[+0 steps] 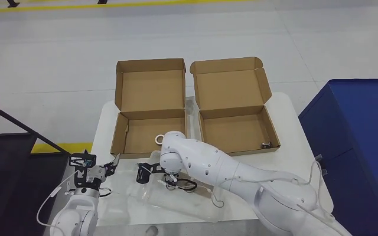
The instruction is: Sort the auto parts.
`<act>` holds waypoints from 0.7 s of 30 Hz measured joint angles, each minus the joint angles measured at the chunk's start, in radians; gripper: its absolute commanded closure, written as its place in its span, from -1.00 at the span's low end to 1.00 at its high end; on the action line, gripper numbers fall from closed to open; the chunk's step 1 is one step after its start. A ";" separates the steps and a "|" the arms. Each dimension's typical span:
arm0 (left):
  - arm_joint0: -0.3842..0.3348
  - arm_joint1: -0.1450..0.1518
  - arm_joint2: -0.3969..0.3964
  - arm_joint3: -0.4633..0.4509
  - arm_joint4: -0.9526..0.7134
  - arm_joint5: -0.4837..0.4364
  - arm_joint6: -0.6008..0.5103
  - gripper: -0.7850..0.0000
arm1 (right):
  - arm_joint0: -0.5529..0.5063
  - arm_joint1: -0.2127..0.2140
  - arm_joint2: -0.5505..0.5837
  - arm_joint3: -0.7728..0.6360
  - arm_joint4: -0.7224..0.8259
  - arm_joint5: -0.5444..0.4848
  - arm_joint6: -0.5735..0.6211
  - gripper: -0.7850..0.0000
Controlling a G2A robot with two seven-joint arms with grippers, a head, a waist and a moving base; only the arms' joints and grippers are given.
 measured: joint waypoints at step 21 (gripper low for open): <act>0.000 0.000 0.000 0.000 0.000 0.000 0.000 -1.00 | 0.007 -0.061 0.004 0.105 -0.011 -0.003 -0.004 1.00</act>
